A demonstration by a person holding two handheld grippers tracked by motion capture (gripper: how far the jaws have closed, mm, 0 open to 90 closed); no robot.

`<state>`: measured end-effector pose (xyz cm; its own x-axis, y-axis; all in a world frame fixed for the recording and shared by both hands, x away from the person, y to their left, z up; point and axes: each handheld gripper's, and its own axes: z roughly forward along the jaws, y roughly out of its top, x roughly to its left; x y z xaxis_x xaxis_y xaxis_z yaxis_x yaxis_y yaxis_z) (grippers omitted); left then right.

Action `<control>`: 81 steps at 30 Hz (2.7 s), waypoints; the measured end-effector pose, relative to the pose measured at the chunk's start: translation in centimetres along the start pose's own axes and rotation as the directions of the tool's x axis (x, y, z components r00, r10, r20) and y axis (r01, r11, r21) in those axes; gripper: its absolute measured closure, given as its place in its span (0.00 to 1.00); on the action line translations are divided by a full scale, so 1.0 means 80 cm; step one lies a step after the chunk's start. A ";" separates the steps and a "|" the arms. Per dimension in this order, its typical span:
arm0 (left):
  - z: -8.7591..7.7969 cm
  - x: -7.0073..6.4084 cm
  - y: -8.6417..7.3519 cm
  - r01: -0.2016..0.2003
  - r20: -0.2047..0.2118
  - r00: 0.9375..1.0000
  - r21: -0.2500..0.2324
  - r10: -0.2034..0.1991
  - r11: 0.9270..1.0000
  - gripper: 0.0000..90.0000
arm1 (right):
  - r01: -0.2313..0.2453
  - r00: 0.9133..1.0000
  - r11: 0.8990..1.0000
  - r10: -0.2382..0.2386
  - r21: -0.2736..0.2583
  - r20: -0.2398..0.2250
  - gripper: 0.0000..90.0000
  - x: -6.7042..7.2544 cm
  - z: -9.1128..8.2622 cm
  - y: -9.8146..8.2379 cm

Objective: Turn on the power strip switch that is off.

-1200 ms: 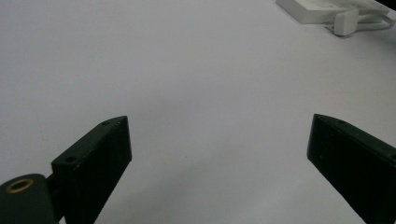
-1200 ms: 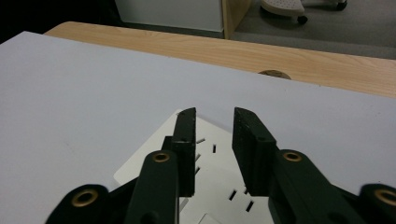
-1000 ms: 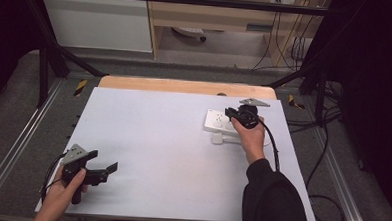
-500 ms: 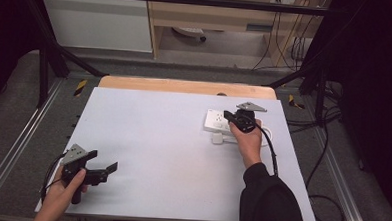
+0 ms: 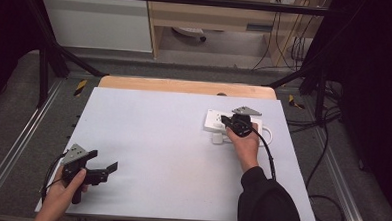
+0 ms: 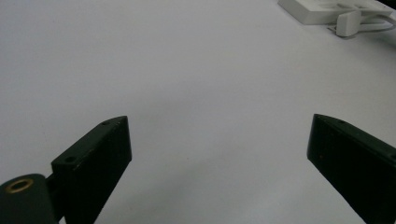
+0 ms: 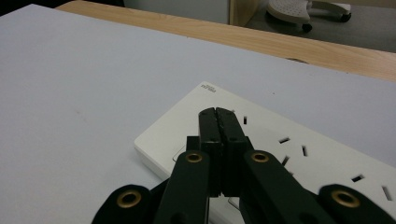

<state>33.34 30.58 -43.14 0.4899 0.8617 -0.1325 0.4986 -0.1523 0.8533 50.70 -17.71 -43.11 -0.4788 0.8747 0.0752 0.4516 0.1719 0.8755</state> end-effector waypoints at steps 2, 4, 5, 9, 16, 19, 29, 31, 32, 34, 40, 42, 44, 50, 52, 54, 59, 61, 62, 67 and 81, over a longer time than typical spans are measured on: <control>0.000 0.000 0.000 0.001 0.000 1.000 0.000 -0.001 1.000 0.07 | 0.004 1.000 1.000 -0.004 -0.001 0.001 1.00 0.001 0.001 -0.001; 0.000 0.000 0.000 0.002 -0.002 1.000 0.000 -0.002 1.000 0.07 | 0.005 1.000 1.000 -0.005 0.001 0.004 1.00 0.002 0.001 -0.002; 0.000 0.000 0.000 0.002 -0.002 1.000 -0.001 -0.002 1.000 0.07 | 0.007 1.000 1.000 -0.007 0.000 0.005 1.00 0.002 0.002 -0.003; 0.000 0.000 0.000 0.001 -0.002 1.000 0.000 -0.001 1.000 0.07 | 0.003 1.000 1.000 -0.003 -0.003 0.010 1.00 0.002 0.003 -0.004; 0.000 0.000 0.000 0.004 0.000 1.000 0.001 -0.004 1.000 0.07 | 0.001 1.000 1.000 -0.001 -0.016 0.016 1.00 0.003 0.005 -0.009; 0.001 0.000 0.000 0.001 -0.002 1.000 0.001 -0.001 1.000 0.07 | 0.008 1.000 1.000 -0.008 -0.020 0.022 1.00 0.004 0.007 -0.013; 0.001 0.000 0.000 0.001 -0.002 1.000 0.002 -0.001 1.000 0.07 | -0.005 0.999 0.999 0.006 -0.041 0.036 1.00 0.004 0.009 -0.019; 0.000 0.000 0.000 0.002 -0.001 1.000 0.001 -0.002 1.000 0.07 | -0.003 0.999 0.999 0.005 -0.042 0.035 1.00 0.005 0.010 -0.019; 0.000 0.000 0.000 0.003 0.000 1.000 0.001 -0.003 1.000 0.07 | -0.005 0.999 0.999 0.006 -0.041 0.033 1.00 0.006 0.010 -0.019; 0.000 0.000 0.000 0.002 -0.002 1.000 0.004 -0.002 1.000 0.07 | -0.008 0.999 0.999 0.009 -0.040 0.033 1.00 0.007 0.011 -0.020; 0.000 0.000 0.000 0.002 -0.001 1.000 0.004 -0.002 1.000 0.07 | -0.006 0.999 0.999 0.007 -0.032 0.037 1.00 0.008 0.014 -0.022; 0.001 0.000 0.000 0.001 -0.002 1.000 0.004 -0.001 1.000 0.07 | -0.003 0.999 1.000 0.005 -0.030 0.038 1.00 0.007 0.015 -0.023; 0.000 0.000 0.000 0.001 -0.002 1.000 0.004 -0.001 1.000 0.07 | -0.005 0.999 1.000 0.006 -0.026 0.041 1.00 0.007 0.014 -0.023; 0.000 0.000 0.000 0.002 -0.002 1.000 0.004 -0.002 1.000 0.07 | -0.010 0.999 1.000 0.010 -0.015 0.043 1.00 0.007 0.014 -0.024; 0.000 0.000 0.000 0.000 -0.001 1.000 0.004 0.000 1.000 0.07 | -0.011 0.999 1.000 0.012 -0.011 0.046 1.00 0.007 0.013 -0.023; 0.000 -0.001 0.000 0.002 -0.001 1.000 0.005 -0.002 1.000 0.07 | -0.007 0.999 1.000 0.007 -0.007 0.049 1.00 0.006 0.012 -0.023; 0.000 0.000 0.000 0.001 -0.003 1.000 0.005 -0.001 1.000 0.07 | -0.003 0.999 1.000 0.003 -0.004 0.042 1.00 0.007 0.012 -0.023; 0.000 0.000 0.000 0.002 -0.001 1.000 0.005 -0.002 1.000 0.07 | 0.001 0.999 1.000 -0.001 -0.002 0.043 1.00 0.007 0.012 -0.023; 0.000 0.000 0.000 0.001 -0.001 1.000 0.005 -0.001 1.000 0.07 | 0.003 0.999 1.000 -0.003 -0.003 0.043 1.00 0.007 0.012 -0.023; 0.000 -0.001 0.000 -0.002 0.002 1.000 0.006 0.002 1.000 0.07 | -0.007 0.999 1.000 0.007 -0.003 0.033 1.00 0.007 0.012 -0.024; 0.000 -0.001 -0.001 -0.002 -0.002 1.000 0.008 0.002 1.000 0.07 | -0.019 1.000 1.000 0.019 -0.007 0.025 1.00 0.010 0.013 -0.025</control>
<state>33.27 30.55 -43.16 0.4899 0.8621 -0.1297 0.5030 -0.1580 0.8497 50.23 -16.91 -45.29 -0.4514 0.8887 0.0803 0.4557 0.1522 0.8770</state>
